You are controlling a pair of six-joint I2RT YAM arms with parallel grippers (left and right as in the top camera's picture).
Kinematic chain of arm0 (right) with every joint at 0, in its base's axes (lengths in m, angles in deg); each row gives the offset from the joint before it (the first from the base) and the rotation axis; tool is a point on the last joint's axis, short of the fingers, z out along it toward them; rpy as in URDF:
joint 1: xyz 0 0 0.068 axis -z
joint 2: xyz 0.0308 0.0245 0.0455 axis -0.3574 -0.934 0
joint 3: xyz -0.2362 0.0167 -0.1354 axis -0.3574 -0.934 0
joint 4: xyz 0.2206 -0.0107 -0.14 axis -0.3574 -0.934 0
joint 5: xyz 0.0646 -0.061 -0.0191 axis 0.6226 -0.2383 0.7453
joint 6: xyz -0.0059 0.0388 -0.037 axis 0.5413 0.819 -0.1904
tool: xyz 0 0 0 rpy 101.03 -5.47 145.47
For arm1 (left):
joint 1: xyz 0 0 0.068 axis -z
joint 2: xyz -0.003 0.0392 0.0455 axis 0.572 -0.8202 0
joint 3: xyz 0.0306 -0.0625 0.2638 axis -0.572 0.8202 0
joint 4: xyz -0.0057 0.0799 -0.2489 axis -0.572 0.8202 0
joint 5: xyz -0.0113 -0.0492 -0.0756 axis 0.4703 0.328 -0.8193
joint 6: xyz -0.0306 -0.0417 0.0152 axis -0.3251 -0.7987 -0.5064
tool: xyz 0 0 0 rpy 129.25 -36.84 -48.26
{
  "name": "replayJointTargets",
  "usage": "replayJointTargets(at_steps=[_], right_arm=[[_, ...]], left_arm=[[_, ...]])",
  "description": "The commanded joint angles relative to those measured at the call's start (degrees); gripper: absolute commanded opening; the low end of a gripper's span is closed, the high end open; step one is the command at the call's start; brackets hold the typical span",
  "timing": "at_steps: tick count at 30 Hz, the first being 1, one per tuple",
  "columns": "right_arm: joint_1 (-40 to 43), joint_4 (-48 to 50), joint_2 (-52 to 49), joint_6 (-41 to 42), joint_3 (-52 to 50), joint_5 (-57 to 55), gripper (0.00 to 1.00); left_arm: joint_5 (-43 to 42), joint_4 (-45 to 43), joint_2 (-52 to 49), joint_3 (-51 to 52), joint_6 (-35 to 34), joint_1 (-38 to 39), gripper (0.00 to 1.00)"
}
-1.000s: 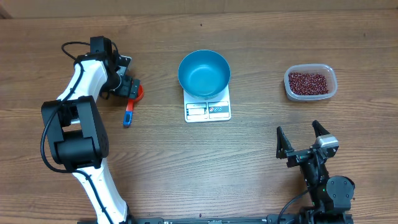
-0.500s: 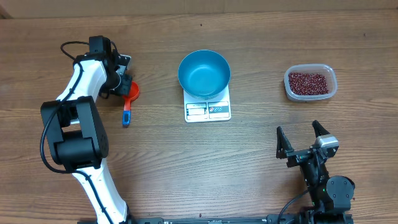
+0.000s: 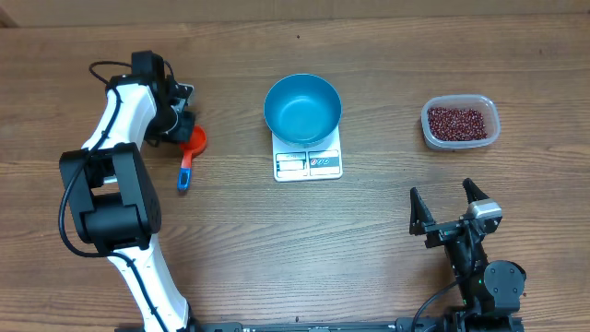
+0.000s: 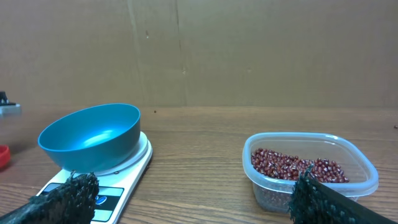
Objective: Scoop item into bowl and weigh 150g on scale
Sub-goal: 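Lower the left gripper and close it on the red scoop's rim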
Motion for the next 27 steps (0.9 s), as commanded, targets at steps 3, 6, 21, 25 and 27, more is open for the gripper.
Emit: replayJointTargets(at_steps=[3, 6, 21, 25, 27], right_arm=[[0.0, 0.2, 0.5, -0.1, -0.6, -0.2, 1.00], [0.0, 0.2, 0.5, -0.1, -0.6, -0.2, 1.00], [0.0, 0.2, 0.5, -0.1, -0.6, -0.2, 1.00], [0.0, 0.2, 0.5, -0.1, -0.6, -0.2, 1.00], [0.0, 0.2, 0.5, -0.1, -0.6, -0.2, 1.00]], left_arm=[[0.2, 3.3, 2.4, -6.6, -5.4, 0.0, 0.04], [0.2, 3.6, 4.1, -6.8, -7.8, 0.0, 0.04], [0.2, 5.4, 13.8, -6.8, -25.2, 0.0, 0.04], [0.2, 6.8, 14.2, -6.8, -32.1, 0.0, 0.04], [0.2, 7.7, 14.2, -6.8, -34.5, 0.0, 0.04]])
